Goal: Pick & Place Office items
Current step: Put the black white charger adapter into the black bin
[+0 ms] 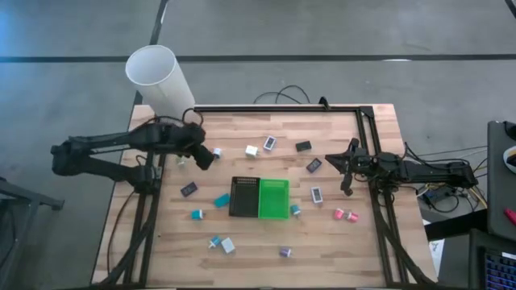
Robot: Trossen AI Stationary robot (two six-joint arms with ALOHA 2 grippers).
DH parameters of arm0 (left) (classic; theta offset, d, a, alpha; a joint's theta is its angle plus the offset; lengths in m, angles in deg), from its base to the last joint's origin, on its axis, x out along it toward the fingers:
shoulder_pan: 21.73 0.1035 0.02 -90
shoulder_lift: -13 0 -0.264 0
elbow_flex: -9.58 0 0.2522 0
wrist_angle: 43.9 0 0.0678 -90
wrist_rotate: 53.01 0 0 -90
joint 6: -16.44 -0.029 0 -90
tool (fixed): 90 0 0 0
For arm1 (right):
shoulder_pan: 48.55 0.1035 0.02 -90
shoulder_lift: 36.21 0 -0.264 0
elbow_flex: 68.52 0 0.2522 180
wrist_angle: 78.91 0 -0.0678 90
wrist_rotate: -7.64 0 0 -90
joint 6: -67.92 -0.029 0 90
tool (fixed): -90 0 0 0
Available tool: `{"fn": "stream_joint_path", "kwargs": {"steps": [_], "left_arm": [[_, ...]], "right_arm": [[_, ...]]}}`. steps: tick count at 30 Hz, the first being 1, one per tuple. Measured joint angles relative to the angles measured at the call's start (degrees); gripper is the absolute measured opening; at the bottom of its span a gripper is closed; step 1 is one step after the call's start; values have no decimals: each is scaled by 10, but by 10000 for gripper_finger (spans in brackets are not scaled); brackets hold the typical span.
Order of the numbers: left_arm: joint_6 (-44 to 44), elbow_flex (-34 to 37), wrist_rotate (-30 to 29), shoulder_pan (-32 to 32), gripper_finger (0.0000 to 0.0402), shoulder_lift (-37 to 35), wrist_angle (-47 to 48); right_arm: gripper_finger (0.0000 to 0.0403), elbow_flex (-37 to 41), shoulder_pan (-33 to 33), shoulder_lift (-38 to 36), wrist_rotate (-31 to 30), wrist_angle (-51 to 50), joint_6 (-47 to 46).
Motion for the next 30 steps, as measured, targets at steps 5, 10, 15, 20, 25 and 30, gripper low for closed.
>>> {"fn": "stream_joint_path", "kwargs": {"steps": [5, 10, 15, 20, 25, 30], "left_arm": [[-29, 0, 77, 66, 204, 30, -12], [-50, 0, 108, 103, 233, 51, -27], [-53, 0, 117, 109, 251, 79, -32], [-53, 0, 121, 110, 259, 118, -54], [-53, 0, 123, 114, 259, 161, -67], [-58, 0, 123, 127, 260, 199, -74]], "right_arm": [[34, 0, 0, 0, 0, 0, 0], [34, 0, 0, 0, 0, 0, 0], [34, 0, 0, 0, 0, 0, 0], [34, 0, 0, 0, 1, 0, -4], [34, 0, 0, 0, 1, -1, -5], [34, 0, 0, 0, 1, -1, -4]]}}
